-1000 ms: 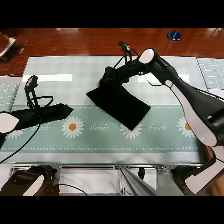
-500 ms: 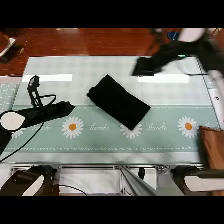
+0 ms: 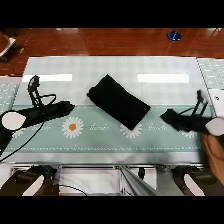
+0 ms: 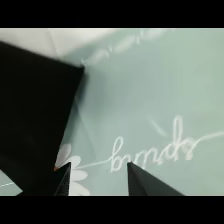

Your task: Fold the shirts.

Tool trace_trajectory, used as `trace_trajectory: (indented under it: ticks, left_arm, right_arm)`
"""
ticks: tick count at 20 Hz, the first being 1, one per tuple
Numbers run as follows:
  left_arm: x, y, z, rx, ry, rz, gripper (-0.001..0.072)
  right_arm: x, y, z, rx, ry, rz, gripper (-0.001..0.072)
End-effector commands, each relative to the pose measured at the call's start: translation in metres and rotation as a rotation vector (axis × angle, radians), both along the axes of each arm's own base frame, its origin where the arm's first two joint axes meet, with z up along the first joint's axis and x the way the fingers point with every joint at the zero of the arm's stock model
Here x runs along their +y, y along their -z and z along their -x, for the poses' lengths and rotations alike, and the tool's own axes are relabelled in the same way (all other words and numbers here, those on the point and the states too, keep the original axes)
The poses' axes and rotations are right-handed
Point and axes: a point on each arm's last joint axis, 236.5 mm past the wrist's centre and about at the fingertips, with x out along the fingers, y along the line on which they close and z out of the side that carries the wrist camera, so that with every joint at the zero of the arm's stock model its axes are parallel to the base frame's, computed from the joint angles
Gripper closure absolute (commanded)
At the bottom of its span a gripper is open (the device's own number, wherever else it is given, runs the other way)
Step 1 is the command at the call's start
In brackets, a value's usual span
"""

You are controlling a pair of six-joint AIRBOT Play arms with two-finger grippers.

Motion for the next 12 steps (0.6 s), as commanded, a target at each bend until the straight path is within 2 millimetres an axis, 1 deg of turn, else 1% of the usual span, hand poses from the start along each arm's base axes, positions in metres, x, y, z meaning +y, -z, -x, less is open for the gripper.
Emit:
trace_trajectory:
  ticks: [1,3,5,7,9,12]
  left_arm:
    - [0.000,0.004,0.000,0.012,0.000,-0.002,0.0688]
    - [0.000,0.009,0.000,0.027,0.000,-0.004,0.0688]
    - [-0.001,0.013,0.000,0.040,-0.001,-0.003,0.0688]
    - [-0.001,0.014,-0.001,0.048,-0.002,0.000,0.0688]
    - [-0.001,0.015,-0.001,0.049,-0.005,0.001,0.0688]
    - [-0.002,0.014,-0.004,0.041,-0.010,0.006,0.0688]
  right_arm:
    - [0.027,0.036,0.011,0.032,0.108,-0.210,0.0306]
    - [0.043,0.041,0.001,0.049,0.078,-0.280,0.0306]
    - [0.055,0.044,-0.012,0.058,0.044,-0.330,0.0306]
    - [0.063,0.050,-0.025,0.091,0.029,-0.362,0.0306]
    - [0.077,0.058,-0.033,0.132,-0.031,-0.375,0.0306]
    - [0.114,0.074,-0.040,0.198,-0.148,-0.368,0.0306]
